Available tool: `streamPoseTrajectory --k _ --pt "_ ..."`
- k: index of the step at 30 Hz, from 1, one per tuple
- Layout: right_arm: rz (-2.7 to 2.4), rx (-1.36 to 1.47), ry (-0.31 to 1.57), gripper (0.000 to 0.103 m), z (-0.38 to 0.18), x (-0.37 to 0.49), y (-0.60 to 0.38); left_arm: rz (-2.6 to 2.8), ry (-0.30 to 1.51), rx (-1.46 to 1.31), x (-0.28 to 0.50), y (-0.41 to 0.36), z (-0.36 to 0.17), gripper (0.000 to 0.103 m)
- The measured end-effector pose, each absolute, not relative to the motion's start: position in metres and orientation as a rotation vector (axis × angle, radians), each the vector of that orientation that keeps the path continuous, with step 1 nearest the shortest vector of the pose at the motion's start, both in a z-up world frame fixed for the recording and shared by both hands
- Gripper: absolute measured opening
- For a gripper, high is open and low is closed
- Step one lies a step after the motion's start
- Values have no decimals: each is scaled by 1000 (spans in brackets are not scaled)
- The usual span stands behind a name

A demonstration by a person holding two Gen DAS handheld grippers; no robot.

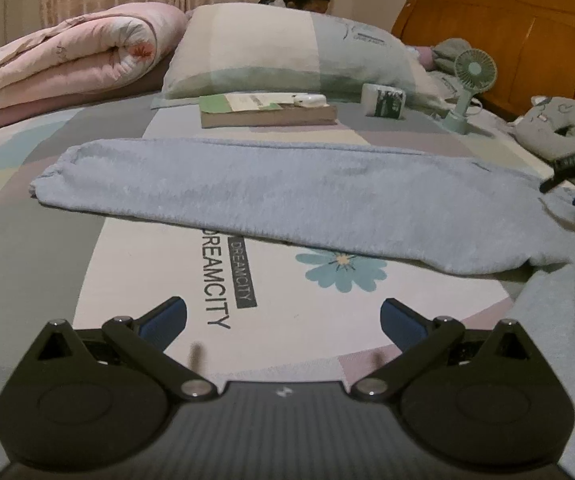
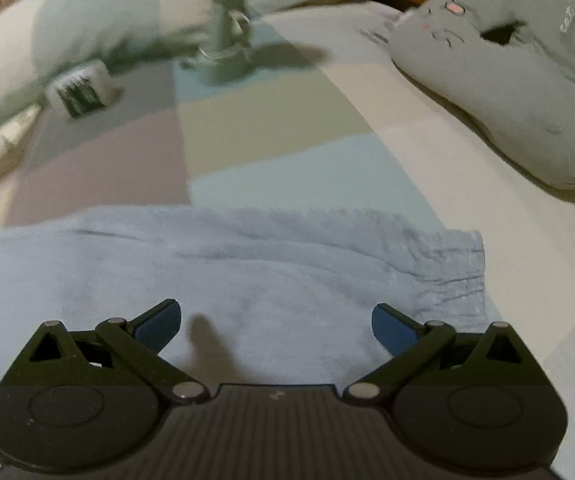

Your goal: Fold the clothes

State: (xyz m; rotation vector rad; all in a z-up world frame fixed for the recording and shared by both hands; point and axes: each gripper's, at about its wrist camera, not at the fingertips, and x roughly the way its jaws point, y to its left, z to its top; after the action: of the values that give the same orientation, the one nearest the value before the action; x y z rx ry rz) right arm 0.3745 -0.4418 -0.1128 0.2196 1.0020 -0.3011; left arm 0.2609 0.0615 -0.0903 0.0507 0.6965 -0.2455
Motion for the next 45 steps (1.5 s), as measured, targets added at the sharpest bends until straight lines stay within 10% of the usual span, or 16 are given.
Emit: streamPoseTrajectory --k 32,45 --pt "-317 200 965 103 -115 439 -403 -263 693 47 259 61 -90 102" --pt "37 281 849 103 -51 310 -333 -258 824 -57 274 56 -82 102"
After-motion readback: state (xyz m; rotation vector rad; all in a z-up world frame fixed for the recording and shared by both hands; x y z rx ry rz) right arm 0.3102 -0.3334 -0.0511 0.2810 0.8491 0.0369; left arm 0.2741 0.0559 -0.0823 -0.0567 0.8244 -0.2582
